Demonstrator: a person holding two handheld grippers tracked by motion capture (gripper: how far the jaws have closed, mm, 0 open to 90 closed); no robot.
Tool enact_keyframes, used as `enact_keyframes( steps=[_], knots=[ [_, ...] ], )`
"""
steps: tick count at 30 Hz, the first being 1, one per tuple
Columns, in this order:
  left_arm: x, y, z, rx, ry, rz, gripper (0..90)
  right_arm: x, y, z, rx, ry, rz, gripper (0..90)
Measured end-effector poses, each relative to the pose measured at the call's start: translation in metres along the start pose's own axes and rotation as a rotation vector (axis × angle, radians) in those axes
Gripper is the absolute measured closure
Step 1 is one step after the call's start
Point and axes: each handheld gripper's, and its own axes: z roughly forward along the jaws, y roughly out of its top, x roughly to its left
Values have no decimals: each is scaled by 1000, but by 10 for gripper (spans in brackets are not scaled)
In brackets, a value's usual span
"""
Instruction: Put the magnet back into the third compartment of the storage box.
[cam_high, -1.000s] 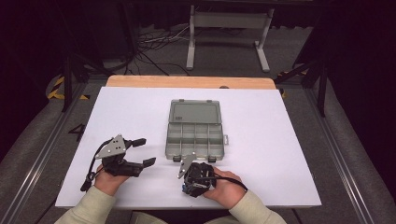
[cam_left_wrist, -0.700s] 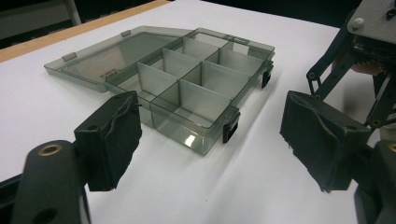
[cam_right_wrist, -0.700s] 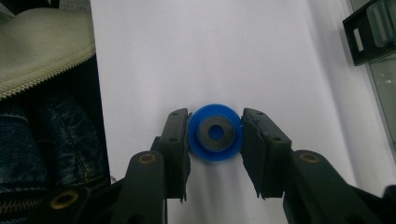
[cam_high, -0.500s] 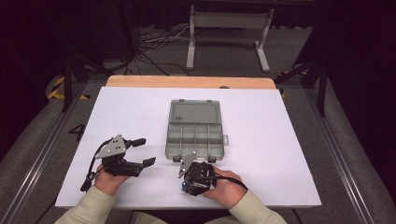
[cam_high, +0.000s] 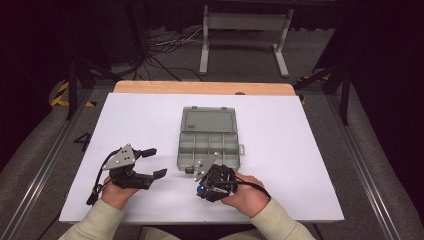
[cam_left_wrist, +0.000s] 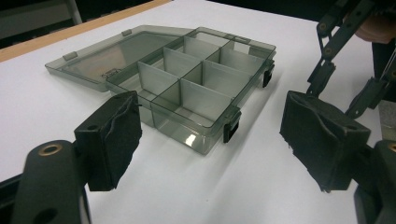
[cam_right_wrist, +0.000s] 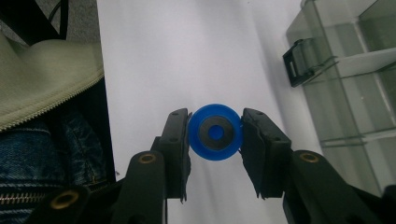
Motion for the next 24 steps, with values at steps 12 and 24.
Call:
enact_keyframes(
  steps=[12, 24],
  knots=[
    [0, 0, -1, -2, -4, -3, 210, -12, 5, -21, -39, -27, 17, 629],
    [0, 0, -1, -1, -2, 1, 209, -26, 9, -37, -59, -61, 34, 629]
  ],
)
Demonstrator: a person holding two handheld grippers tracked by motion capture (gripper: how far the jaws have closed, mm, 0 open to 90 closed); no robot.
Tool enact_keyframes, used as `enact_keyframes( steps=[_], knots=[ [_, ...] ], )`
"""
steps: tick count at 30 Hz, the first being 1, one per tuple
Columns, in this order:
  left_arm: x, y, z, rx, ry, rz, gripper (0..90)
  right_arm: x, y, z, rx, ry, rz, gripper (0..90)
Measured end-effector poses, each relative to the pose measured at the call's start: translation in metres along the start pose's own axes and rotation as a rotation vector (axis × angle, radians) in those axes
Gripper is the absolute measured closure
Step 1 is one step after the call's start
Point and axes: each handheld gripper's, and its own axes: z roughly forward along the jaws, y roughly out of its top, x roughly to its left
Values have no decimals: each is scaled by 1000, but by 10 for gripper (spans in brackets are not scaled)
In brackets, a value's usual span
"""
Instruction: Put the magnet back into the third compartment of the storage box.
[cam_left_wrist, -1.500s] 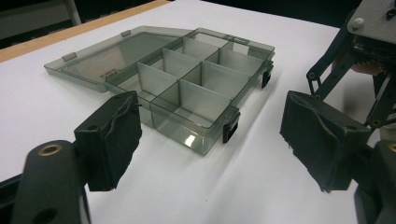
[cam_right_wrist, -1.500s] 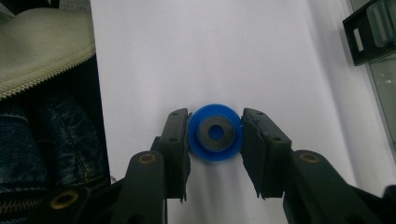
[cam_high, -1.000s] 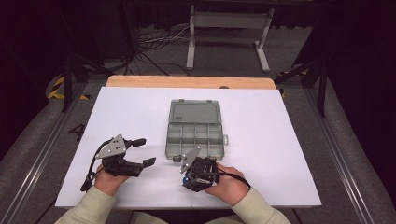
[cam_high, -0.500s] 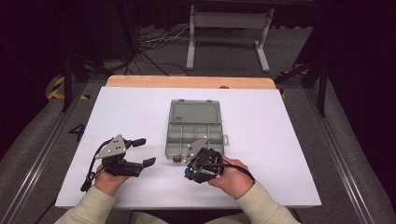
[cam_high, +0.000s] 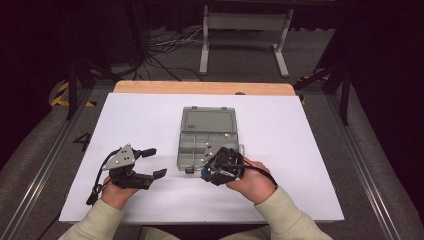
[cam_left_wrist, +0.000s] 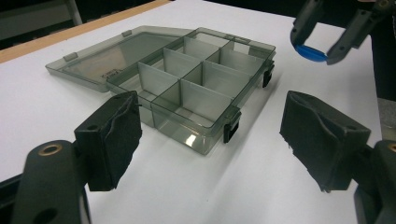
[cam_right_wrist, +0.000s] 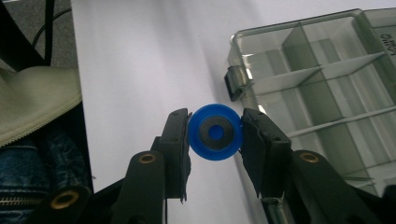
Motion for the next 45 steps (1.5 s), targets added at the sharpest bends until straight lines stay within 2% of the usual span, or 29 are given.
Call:
enact_keyframes(
  steps=[8, 22, 29, 45],
  knots=[
    [0, 0, 0, -1, 0, -1, 210, -22, 1, -6, 0, -54, 35, 629],
    [0, 0, 0, 1, -2, -3, 210, -55, 0, -8, -9, -102, 98, 629],
    [0, 0, 0, 1, 1, -1, 209, -77, -4, -1, -14, -117, 156, 629],
    [1, -1, 0, 3, 1, 0, 210, -102, -8, 9, -12, -148, 217, 628]
  ],
)
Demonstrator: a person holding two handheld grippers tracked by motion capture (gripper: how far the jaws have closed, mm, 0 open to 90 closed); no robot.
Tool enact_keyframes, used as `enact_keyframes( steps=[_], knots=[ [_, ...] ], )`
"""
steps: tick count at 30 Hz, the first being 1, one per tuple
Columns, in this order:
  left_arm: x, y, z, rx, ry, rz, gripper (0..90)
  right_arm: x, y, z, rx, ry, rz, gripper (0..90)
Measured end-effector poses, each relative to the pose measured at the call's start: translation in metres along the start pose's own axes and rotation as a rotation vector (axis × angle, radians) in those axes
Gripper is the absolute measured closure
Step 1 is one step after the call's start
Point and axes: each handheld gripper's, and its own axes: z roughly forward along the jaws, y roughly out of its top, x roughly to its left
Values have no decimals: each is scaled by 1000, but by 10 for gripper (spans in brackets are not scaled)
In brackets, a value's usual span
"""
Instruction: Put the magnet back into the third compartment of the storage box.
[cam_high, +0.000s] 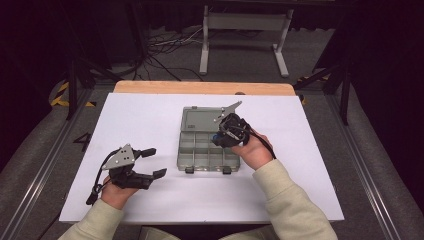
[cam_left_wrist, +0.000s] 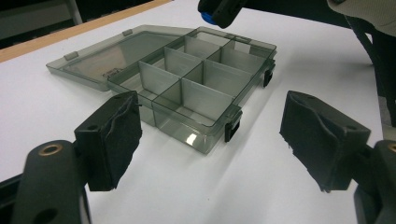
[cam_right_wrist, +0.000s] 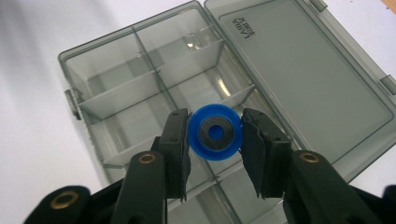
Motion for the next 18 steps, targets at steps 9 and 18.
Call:
enact_keyframes(
  steps=[9, 18],
  knots=[
    [0, 0, 0, -2, 2, -2, 210, -12, 3, 12, 11, -25, 38, 628],
    [0, 0, 1, -2, 2, -3, 210, -16, 1, 23, 34, -27, 46, 628]
  ],
)
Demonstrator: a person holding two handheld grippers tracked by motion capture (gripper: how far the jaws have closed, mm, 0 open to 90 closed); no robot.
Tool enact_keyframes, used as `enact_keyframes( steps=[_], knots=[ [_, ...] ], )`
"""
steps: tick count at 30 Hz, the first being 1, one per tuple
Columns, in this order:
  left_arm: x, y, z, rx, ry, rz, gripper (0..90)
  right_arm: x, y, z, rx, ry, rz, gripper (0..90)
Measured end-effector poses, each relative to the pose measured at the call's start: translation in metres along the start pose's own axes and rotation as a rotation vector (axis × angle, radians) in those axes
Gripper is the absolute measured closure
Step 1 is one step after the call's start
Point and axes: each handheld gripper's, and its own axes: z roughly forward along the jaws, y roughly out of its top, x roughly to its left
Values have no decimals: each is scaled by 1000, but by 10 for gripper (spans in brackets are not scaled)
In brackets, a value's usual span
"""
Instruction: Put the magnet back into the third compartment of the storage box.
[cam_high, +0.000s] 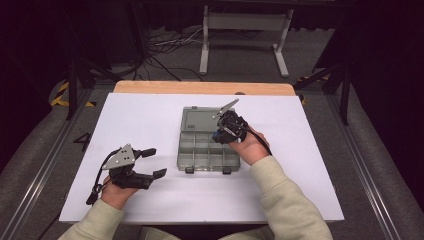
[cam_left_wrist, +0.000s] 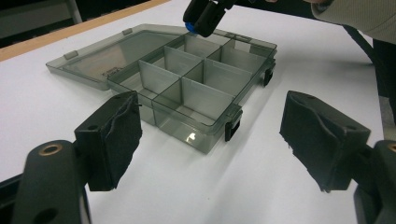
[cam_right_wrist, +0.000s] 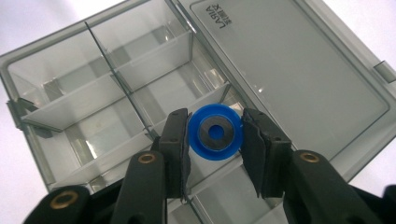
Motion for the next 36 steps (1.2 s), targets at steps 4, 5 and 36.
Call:
enact_keyframes(
  steps=[4, 5, 36],
  knots=[
    [0, 0, 0, 5, -5, 0, 210, 0, 0, 5, 12, 2, 2, 628],
    [0, 0, 0, 5, -4, -1, 210, 0, 0, 7, 15, 1, 3, 627],
    [0, 0, 0, 6, -4, 7, 210, 3, -4, 33, 84, 5, -5, 618]
  ],
)
